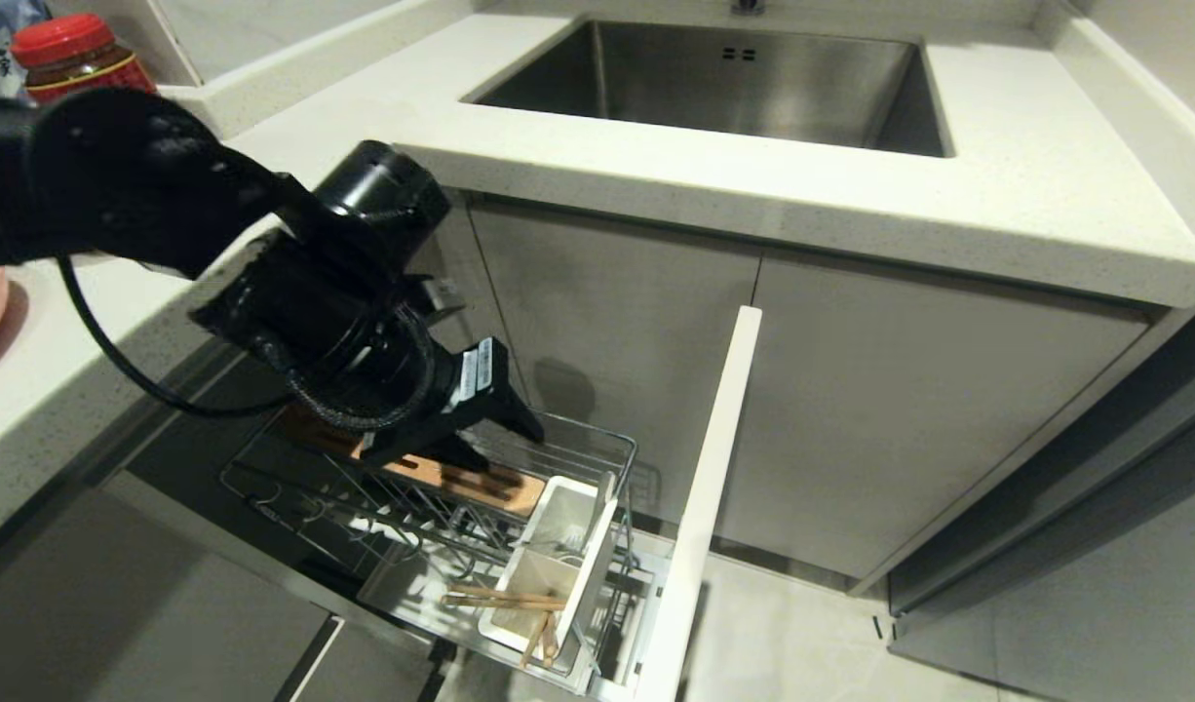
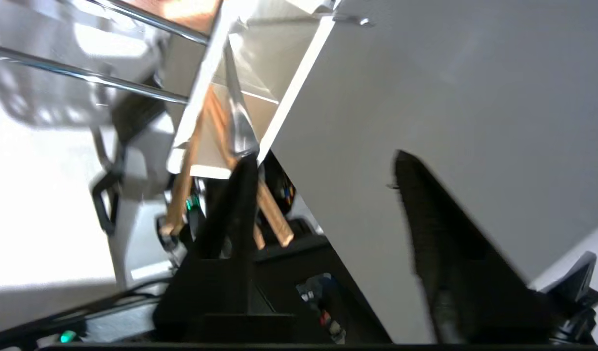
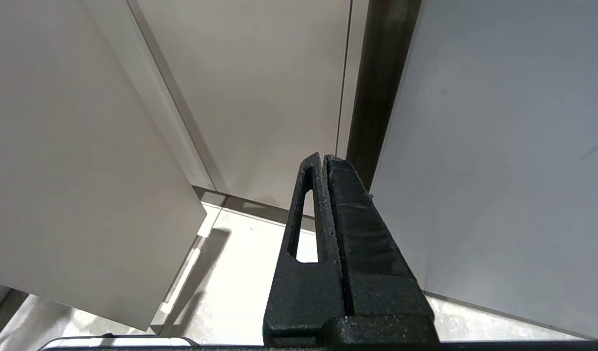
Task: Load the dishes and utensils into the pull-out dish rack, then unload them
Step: Pick up the bowl and place it in the cupboard
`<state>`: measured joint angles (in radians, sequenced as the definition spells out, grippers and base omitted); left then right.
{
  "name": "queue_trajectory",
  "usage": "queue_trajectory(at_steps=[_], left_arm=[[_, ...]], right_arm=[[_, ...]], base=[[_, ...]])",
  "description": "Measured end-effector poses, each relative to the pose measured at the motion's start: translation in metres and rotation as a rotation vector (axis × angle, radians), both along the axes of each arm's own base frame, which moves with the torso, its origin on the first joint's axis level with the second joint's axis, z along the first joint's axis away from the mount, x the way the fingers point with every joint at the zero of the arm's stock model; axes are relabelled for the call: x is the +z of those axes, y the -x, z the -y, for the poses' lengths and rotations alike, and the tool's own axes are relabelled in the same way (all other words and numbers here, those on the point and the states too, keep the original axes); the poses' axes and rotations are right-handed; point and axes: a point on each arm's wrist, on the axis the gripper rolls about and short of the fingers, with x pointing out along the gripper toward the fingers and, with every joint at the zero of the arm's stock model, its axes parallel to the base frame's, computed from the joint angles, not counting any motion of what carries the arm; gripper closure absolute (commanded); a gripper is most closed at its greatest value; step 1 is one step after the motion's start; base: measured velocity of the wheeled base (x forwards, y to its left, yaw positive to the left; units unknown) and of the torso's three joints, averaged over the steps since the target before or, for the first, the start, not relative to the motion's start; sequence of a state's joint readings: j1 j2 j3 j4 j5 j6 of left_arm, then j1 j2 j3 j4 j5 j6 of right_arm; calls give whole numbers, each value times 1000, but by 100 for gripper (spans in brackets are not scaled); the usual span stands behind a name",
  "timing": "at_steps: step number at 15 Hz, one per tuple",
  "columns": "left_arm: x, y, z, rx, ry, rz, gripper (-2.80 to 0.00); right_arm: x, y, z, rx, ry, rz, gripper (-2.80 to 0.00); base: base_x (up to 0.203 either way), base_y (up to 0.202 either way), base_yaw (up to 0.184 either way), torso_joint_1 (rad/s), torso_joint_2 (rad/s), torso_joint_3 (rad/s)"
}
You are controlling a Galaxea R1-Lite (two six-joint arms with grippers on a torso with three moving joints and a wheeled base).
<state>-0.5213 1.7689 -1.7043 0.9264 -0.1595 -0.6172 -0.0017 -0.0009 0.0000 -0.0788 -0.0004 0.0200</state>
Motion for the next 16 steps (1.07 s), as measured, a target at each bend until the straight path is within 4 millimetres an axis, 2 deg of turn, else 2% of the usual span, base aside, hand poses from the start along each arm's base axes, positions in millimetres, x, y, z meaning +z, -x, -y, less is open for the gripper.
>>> queue_trajectory(at_steps=[3, 6, 11, 13, 16], left_arm=[[33, 32, -16, 35, -3, 143, 0], [69, 70, -40, 71, 16, 324, 0], [123, 121, -104, 241, 24, 738, 0], [135, 135, -125, 342, -16, 899, 0], [132, 140, -146, 442, -170, 1108, 0]], right_arm=[[0, 0, 0, 0, 0, 0, 0], [0, 0, 0, 0, 0, 0, 0], [0, 0, 0, 0, 0, 0, 0], [0, 0, 0, 0, 0, 0, 0], [0, 0, 0, 0, 0, 0, 0]], base=[[0, 0, 0, 0, 0, 0], [0, 0, 0, 0, 0, 0], [0, 0, 0, 0, 0, 0], [0, 0, 0, 0, 0, 0], [0, 0, 0, 0, 0, 0]])
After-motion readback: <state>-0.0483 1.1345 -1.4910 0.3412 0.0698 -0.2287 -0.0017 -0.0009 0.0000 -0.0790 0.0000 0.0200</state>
